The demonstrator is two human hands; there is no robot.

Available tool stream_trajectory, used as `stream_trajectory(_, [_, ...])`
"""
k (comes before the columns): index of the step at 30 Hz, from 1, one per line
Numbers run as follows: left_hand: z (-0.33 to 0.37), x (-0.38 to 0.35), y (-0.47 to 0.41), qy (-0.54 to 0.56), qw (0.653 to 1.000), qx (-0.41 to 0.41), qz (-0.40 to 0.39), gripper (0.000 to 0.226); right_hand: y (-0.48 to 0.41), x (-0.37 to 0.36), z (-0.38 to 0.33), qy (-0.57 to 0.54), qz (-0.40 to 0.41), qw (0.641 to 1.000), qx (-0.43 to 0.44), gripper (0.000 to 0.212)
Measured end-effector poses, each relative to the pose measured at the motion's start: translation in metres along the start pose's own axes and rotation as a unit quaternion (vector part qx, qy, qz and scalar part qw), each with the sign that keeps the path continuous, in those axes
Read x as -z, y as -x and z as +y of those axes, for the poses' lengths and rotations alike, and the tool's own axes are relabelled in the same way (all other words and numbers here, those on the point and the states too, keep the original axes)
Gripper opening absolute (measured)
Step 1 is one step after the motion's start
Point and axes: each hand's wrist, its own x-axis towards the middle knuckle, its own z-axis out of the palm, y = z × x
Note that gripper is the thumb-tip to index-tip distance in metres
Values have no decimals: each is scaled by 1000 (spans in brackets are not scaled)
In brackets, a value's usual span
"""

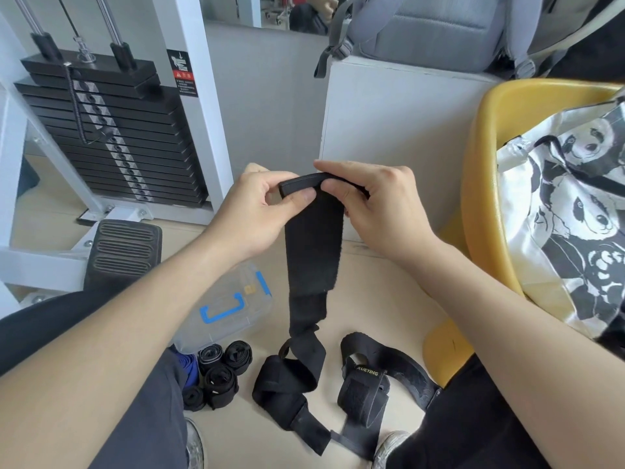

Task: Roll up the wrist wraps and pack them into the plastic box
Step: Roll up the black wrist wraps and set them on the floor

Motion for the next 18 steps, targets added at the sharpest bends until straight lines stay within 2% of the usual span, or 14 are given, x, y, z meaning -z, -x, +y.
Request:
stream_trajectory(5, [2,0,2,64,997,17,-33,16,-1,0,-5,-35,17,999,-24,22])
stream_trajectory(10, [5,3,4,163,982,65,-70,51,-2,2,-5,-56,-12,997,-50,21])
stream_trajectory(11, [4,4,4,173,979,74,-74,48,-2,2,-5,-62,-22,996,-56,22])
stream_trajectory(15, [-4,9,3,173,979,82,-64,14,0,2,-1,-79,-72,990,-88,24])
stream_trajectory(18, [-8,12,-1,133,987,57,-63,13,-1,4,1,-69,-114,984,-114,26])
